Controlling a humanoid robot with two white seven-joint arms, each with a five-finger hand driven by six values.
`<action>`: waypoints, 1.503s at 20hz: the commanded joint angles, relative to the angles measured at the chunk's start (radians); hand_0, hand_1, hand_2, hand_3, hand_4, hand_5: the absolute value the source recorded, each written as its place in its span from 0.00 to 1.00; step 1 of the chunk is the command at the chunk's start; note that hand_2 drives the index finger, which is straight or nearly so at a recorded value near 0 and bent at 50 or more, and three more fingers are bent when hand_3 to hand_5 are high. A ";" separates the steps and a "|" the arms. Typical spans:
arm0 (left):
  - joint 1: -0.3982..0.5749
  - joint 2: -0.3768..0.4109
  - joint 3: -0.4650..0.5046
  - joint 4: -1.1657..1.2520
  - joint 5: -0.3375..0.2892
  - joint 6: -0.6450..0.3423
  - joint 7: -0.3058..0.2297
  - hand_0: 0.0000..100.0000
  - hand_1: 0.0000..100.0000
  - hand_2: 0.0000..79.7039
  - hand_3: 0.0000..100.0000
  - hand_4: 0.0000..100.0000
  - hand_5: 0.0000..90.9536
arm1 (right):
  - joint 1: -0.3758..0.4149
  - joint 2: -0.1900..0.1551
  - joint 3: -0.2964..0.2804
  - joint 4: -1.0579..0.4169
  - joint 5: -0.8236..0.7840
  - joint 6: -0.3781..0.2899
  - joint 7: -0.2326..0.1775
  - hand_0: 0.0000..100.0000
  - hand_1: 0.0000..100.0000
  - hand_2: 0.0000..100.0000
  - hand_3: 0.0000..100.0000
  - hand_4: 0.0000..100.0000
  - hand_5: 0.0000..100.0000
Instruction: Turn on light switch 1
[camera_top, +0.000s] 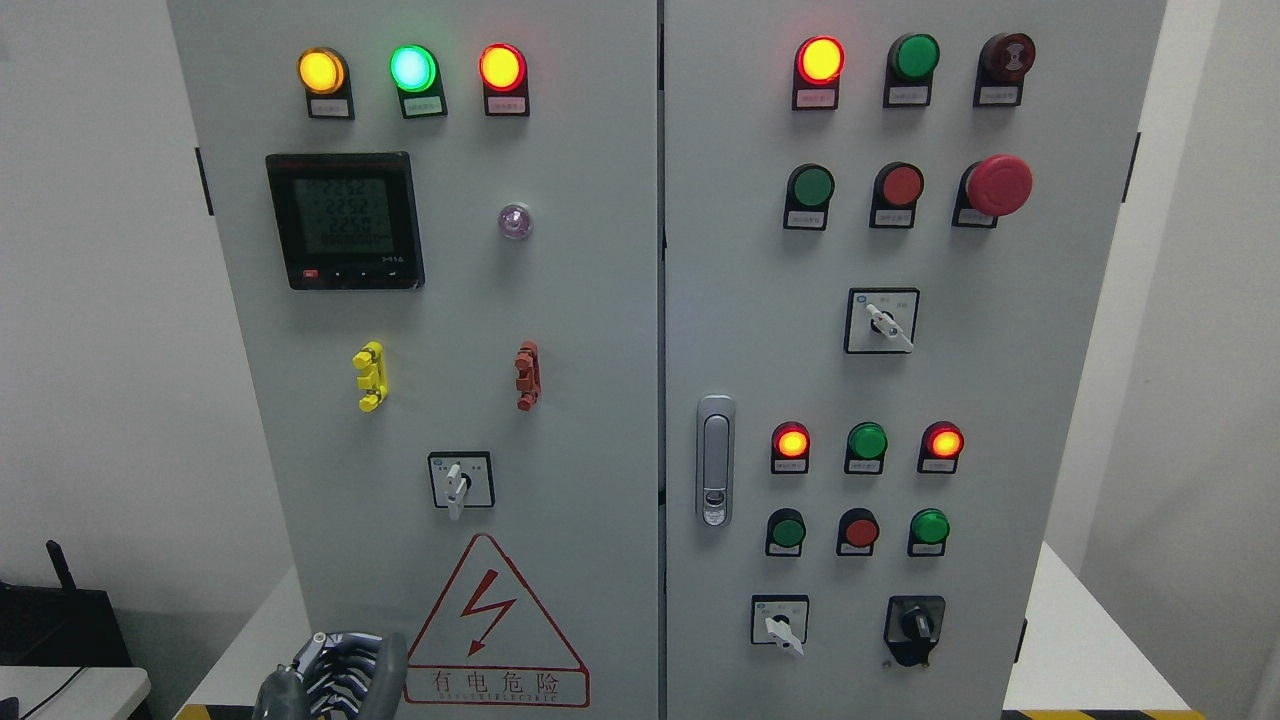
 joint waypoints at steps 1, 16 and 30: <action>-0.060 -0.023 -0.106 -0.015 -0.015 0.069 0.034 0.15 0.37 0.66 0.75 0.80 0.84 | 0.000 0.000 0.020 0.000 -0.026 0.001 0.001 0.12 0.39 0.00 0.00 0.00 0.00; -0.128 -0.037 -0.137 -0.005 -0.042 0.187 0.134 0.11 0.44 0.65 0.75 0.80 0.83 | 0.000 0.000 0.020 0.000 -0.026 0.001 0.001 0.12 0.39 0.00 0.00 0.00 0.00; -0.209 -0.048 -0.123 0.033 -0.033 0.265 0.178 0.10 0.46 0.65 0.75 0.79 0.83 | 0.000 0.000 0.020 0.000 -0.026 0.001 0.001 0.12 0.39 0.00 0.00 0.00 0.00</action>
